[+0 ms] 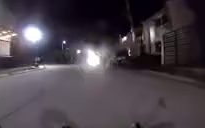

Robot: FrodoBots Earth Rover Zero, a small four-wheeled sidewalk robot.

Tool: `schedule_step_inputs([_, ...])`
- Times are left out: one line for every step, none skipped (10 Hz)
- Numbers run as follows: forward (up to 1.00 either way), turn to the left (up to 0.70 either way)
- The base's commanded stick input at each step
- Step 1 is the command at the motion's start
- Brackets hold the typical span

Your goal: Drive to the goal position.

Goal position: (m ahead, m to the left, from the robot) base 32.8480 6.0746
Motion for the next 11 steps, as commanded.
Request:
schedule_step_inputs([0.85,0.00])
schedule_step_inputs([0.85,0.00])
schedule_step_inputs([0.85,0.00])
schedule_step_inputs([0.85,0.00])
schedule_step_inputs([0.85,0.00])
schedule_step_inputs([0.85,0.00])
schedule_step_inputs([0.85,0.00])
schedule_step_inputs([0.85,0.00])
schedule_step_inputs([0.85,0.00])
schedule_step_inputs([0.85,0.00])
schedule_step_inputs([0.85,0.00])
